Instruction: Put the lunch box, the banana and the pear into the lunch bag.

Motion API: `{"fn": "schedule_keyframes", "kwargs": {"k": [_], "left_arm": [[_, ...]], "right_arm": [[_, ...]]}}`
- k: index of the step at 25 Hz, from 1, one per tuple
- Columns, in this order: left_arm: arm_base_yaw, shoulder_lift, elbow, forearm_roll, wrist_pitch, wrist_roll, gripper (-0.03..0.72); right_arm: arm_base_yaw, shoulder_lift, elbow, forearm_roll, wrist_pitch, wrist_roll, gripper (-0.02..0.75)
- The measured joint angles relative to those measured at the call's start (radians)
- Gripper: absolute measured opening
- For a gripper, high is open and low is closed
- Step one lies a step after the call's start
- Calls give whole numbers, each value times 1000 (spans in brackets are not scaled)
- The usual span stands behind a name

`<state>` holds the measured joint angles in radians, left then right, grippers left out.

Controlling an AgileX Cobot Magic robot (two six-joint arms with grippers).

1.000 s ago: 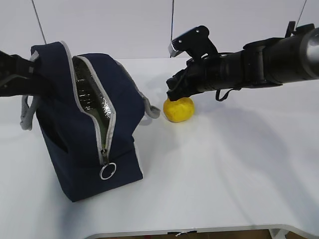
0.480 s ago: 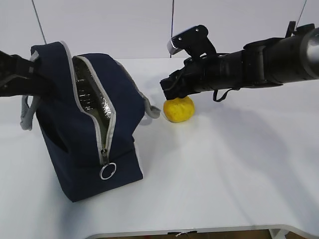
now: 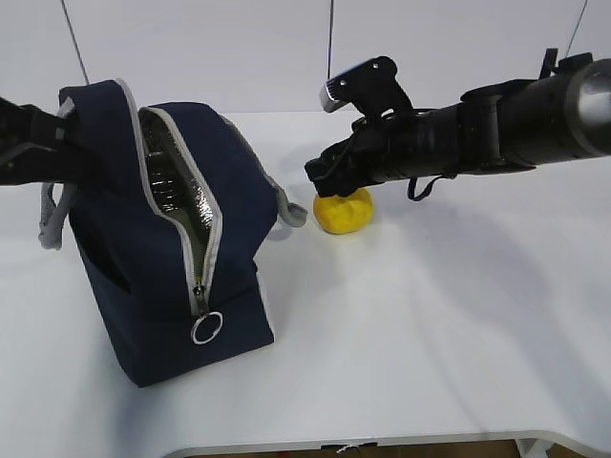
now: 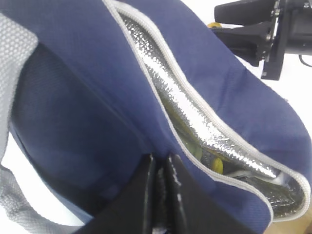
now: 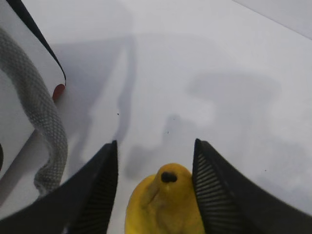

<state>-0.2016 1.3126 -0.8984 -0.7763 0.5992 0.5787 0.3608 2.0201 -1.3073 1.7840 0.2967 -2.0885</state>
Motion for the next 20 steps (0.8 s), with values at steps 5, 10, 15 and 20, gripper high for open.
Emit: {"fn": "schedule_keyframes", "kwargs": {"k": [5,10,15,20], "left_arm": [[0,0,0,0,0,0,-1],[0,0,0,0,0,0,-1],[0,0,0,0,0,0,-1],[0,0,0,0,0,0,-1]], "right_arm": [[0,1,-4,2,-21,0,382],[0,2,-6,3,-23,0,241],[0,2,-8,5,-23,0,177],[0,2,-8,5,-23,2,171]]}}
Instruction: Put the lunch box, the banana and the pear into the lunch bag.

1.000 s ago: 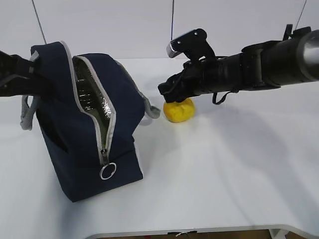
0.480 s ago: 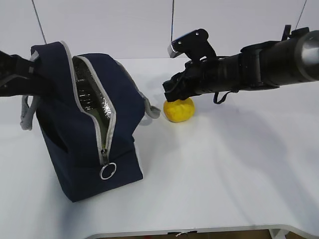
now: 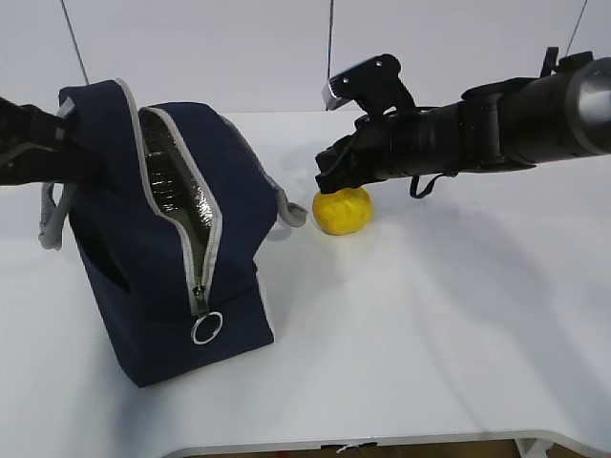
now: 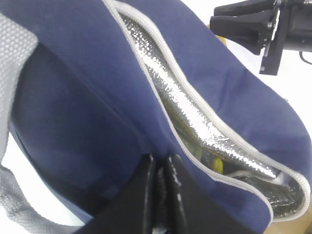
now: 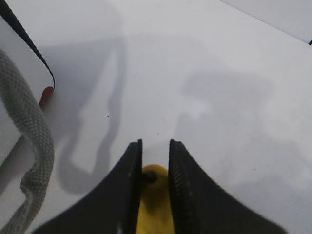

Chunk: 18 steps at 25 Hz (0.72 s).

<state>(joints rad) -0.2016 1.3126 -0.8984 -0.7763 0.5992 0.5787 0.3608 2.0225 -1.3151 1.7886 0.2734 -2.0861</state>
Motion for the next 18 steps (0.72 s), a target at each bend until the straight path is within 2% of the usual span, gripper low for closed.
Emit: {"fn": "schedule_keyframes", "kwargs": {"k": [5,11,18], "left_arm": [[0,0,0,0,0,0,-1],[0,0,0,0,0,0,-1],[0,0,0,0,0,0,-1]], "right_arm": [[0,0,0,0,-2,0,163],[0,0,0,2,-2,0,60],[0,-4,0,2,-8,0,52]]}}
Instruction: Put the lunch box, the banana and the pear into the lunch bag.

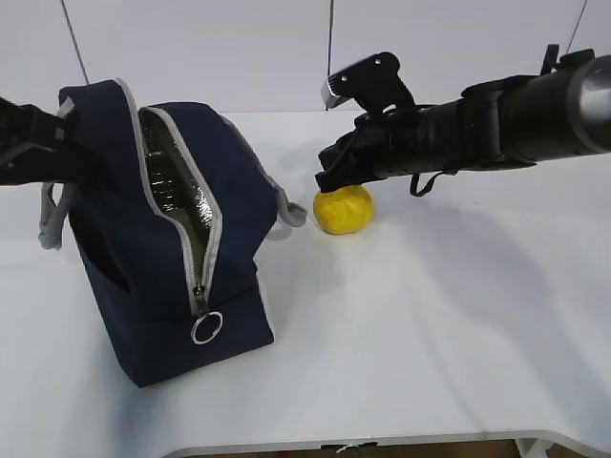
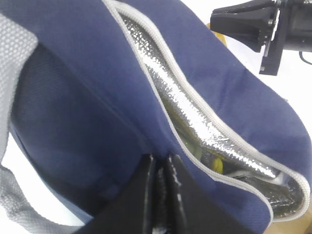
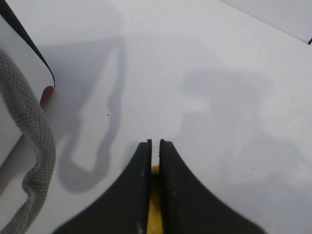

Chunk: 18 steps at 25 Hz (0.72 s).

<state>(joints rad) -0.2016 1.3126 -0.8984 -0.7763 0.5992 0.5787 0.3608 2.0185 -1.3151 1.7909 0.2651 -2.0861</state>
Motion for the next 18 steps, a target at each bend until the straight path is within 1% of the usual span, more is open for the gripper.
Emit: {"fn": "schedule_keyframes", "kwargs": {"k": [4,18], "left_arm": [[0,0,0,0,0,0,-1],[0,0,0,0,0,0,-1]], "right_arm": [[0,-15,2,-2,-26,0,51],[0,-35,4,-2,-31,0,50]]}}
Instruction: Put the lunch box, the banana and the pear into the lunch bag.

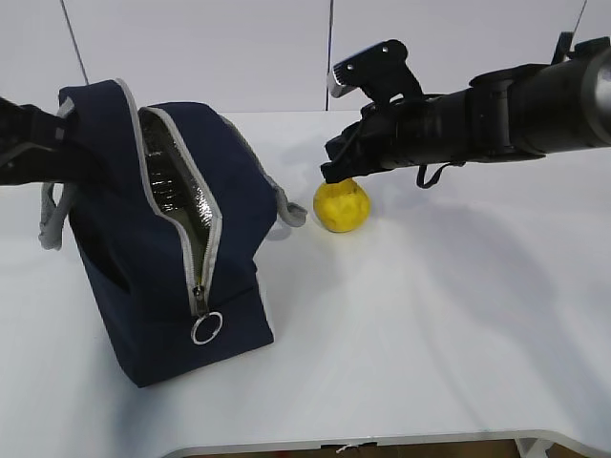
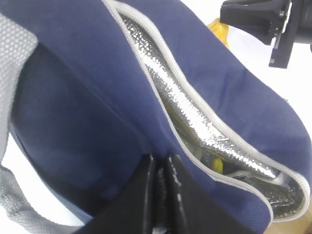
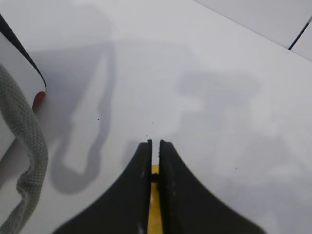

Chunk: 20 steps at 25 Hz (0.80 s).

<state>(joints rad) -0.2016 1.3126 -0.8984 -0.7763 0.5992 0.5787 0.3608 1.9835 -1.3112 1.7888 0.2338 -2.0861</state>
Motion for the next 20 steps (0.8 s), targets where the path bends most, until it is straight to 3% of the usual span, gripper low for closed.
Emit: {"fn": "schedule_keyframes", "kwargs": {"k": [20], "left_arm": [[0,0,0,0,-2,0,-1]], "right_arm": [[0,-16,2,0,0,34,49]]}}
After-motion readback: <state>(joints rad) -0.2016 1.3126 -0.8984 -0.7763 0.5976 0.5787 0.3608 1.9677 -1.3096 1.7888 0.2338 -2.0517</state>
